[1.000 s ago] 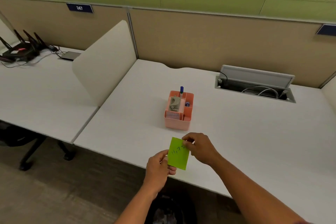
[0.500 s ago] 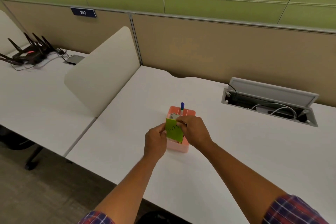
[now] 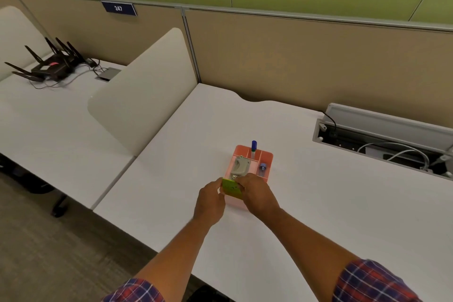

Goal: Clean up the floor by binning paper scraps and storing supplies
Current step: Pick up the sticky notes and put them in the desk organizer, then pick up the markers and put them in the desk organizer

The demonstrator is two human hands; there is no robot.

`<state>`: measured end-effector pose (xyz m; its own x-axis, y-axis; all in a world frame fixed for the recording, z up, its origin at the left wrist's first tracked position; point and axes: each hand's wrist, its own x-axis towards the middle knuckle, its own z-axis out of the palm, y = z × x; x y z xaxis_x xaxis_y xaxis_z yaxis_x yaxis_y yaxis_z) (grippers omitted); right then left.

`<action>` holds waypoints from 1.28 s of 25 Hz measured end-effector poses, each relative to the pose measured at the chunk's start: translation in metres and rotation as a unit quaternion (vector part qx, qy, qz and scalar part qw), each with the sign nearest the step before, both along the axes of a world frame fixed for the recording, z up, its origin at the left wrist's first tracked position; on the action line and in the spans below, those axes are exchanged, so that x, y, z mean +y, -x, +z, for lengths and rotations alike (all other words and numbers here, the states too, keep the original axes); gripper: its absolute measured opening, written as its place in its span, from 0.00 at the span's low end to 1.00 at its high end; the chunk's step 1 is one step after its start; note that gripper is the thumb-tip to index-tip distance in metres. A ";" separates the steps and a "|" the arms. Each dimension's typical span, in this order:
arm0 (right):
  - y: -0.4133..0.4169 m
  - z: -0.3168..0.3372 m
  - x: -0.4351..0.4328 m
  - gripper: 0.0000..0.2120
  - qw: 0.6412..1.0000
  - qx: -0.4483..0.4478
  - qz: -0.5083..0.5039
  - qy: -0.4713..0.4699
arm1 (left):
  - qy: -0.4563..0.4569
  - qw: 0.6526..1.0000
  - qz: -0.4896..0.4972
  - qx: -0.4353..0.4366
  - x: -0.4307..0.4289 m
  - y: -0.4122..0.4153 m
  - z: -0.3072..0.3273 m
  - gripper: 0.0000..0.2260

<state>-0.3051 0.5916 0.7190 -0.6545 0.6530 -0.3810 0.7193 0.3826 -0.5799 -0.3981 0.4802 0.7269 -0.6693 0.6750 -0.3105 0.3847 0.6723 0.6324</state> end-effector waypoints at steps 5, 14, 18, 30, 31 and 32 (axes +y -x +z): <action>-0.003 -0.012 -0.006 0.25 1.000 -0.012 -0.012 0.024 | 0.020 1.000 -0.008 0.021 0.001 -0.004 -0.004 0.22; -0.061 -0.022 -0.021 0.24 0.978 0.010 0.009 -0.210 | 0.038 0.992 -0.073 0.097 -0.024 -0.011 -0.014 0.26; -0.101 -0.030 -0.049 0.30 0.969 0.000 -0.014 -0.248 | 0.083 0.965 -0.158 0.190 -0.053 -0.024 -0.025 0.34; -0.223 -0.027 -0.257 0.37 0.959 -0.103 -0.092 -0.246 | 0.048 0.922 -0.320 0.212 -0.223 -0.128 -0.030 0.38; -0.232 -0.027 -0.278 0.37 0.959 -0.101 -0.102 -0.245 | 0.042 0.919 -0.330 0.214 -0.241 -0.136 -0.034 0.38; -0.244 -0.028 -0.300 0.38 0.959 -0.102 -0.111 -0.241 | 0.037 0.917 -0.338 0.210 -0.259 -0.146 -0.038 0.39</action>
<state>-0.0607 0.2911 0.6915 -0.4238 0.8997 -0.1050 0.8933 0.3959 -0.2129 -0.2523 0.2209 0.6885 -0.1767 0.9672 -0.1826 0.9281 0.2255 0.2964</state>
